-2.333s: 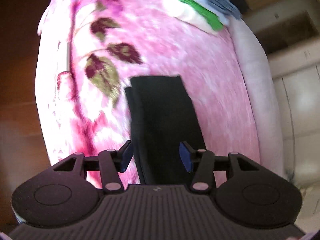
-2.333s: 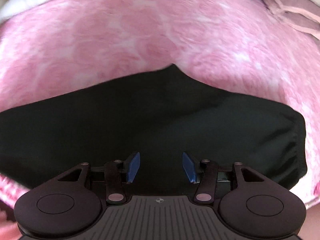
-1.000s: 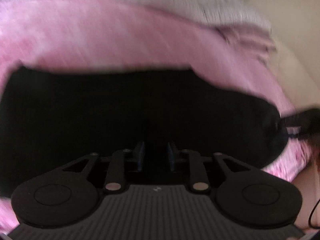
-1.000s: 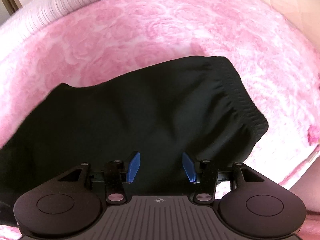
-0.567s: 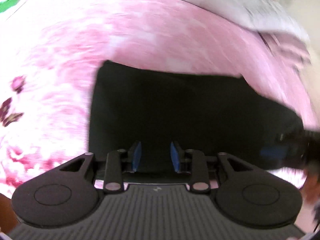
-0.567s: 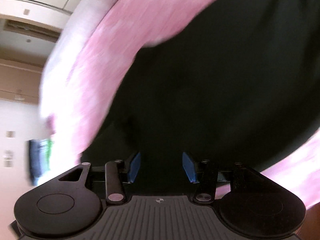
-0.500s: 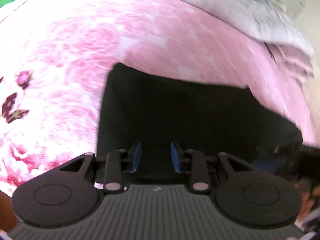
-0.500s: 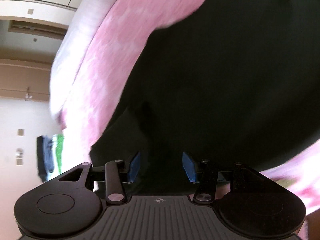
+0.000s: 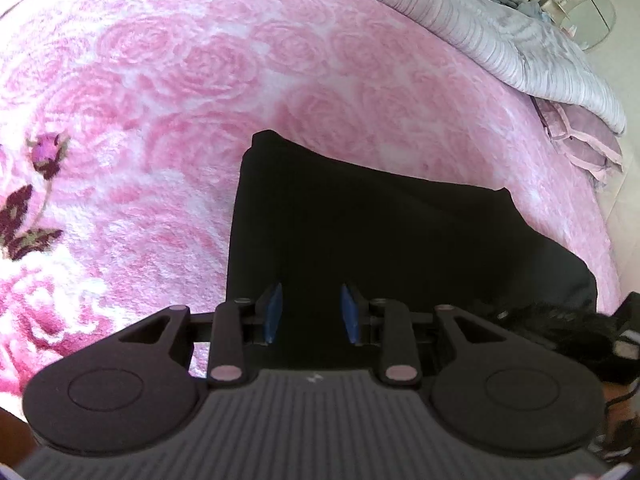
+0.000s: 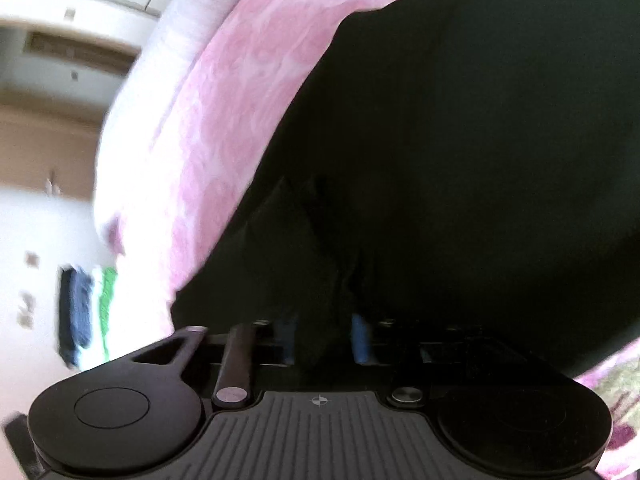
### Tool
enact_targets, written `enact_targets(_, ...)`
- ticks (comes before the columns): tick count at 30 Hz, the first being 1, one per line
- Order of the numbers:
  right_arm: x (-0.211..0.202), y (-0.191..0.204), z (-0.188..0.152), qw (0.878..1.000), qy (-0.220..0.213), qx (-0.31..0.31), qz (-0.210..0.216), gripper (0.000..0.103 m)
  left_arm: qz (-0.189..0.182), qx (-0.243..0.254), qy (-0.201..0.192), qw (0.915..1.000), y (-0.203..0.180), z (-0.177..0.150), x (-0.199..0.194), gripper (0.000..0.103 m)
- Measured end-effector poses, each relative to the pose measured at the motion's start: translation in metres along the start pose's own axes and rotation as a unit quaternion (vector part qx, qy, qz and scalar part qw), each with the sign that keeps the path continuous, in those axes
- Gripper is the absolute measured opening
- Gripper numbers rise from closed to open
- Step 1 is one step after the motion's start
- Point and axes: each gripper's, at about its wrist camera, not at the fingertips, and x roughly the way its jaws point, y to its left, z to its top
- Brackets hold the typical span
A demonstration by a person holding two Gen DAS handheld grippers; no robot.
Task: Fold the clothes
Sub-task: 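Lift the pants end with both grippers and fold it over the strip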
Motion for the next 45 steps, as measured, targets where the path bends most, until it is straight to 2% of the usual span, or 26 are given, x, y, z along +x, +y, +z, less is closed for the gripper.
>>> enact_targets(2,0.006,0.005,-0.002,1.000,-0.002,-0.023,-0.021,0.006,-0.002,-0.001,0.000,1.0000,0.000,0.003,0.002,0.026)
enact_targets(5,-0.013,0.022,-0.001,0.995,-0.042,-0.091,-0.027,0.004,-0.010,0.011,-0.005,0.9999,-0.006,0.006,-0.002,0.026)
enact_targets(7,-0.035,0.032,0.001,0.986,-0.077,-0.142,-0.032,0.004,-0.015,0.025,-0.008,0.9995,-0.013,0.009,-0.003,0.026)
enact_targets(11,-0.088,0.020,0.016,0.973,-0.132,-0.175,-0.067,0.004,-0.041,0.049,0.006,0.9980,-0.039,0.011,0.010,0.026)
enact_targets(13,-0.112,-0.003,0.027,0.970,-0.149,-0.167,-0.099,0.004,-0.051,0.065,0.018,0.9964,-0.055,0.007,0.021,0.026)
enact_targets(16,-0.129,-0.044,0.042,0.968,-0.149,-0.134,-0.153,0.004,-0.063,0.088,0.041,0.9933,-0.080,-0.002,0.040,0.026)
enact_targets(19,-0.140,-0.080,0.058,0.973,-0.144,-0.091,-0.159,0.004,-0.058,0.101,0.061,0.9914,-0.095,-0.010,0.054,0.026)
enact_targets(23,-0.146,-0.078,0.062,0.971,-0.152,-0.112,-0.144,0.004,-0.048,0.113,0.078,0.9894,-0.110,-0.018,0.066,0.026)
enact_targets(27,-0.171,-0.061,0.052,0.956,-0.205,-0.167,-0.126,0.004,-0.049,0.127,0.079,0.9875,-0.127,-0.021,0.067,0.027)
enact_targets(29,-0.189,-0.068,0.054,0.947,-0.228,-0.170,-0.148,0.004,-0.051,0.132,0.083,0.9864,-0.133,-0.024,0.073,0.027)
enact_targets(33,-0.195,-0.122,0.072,0.951,-0.212,-0.085,-0.208,0.004,-0.055,0.142,0.094,0.9839,-0.147,-0.034,0.086,0.027)
enact_targets(35,-0.202,-0.135,0.075,0.954,-0.217,-0.073,-0.196,0.004,-0.056,0.147,0.092,0.9833,-0.154,-0.038,0.087,0.027)
enact_targets(36,-0.206,-0.132,0.075,0.952,-0.222,-0.087,-0.190,0.004,-0.057,0.148,0.091,0.9832,-0.157,-0.039,0.088,0.027)
enact_targets(39,-0.222,-0.114,0.069,0.939,-0.248,-0.144,-0.188,0.004,-0.058,0.144,0.090,0.9838,-0.161,-0.040,0.088,0.027)
enact_targets(41,-0.227,-0.111,0.069,0.934,-0.268,-0.150,-0.183,0.004,-0.058,0.146,0.089,0.9836,-0.164,-0.042,0.090,0.027)
enact_targets(43,-0.226,-0.117,0.074,0.932,-0.269,-0.139,-0.198,0.004,-0.058,0.148,0.090,0.9831,-0.167,-0.044,0.094,0.027)
enact_targets(45,-0.218,-0.141,0.080,0.936,-0.249,-0.109,-0.223,0.004,-0.057,0.149,0.089,0.9832,-0.168,-0.047,0.095,0.027)
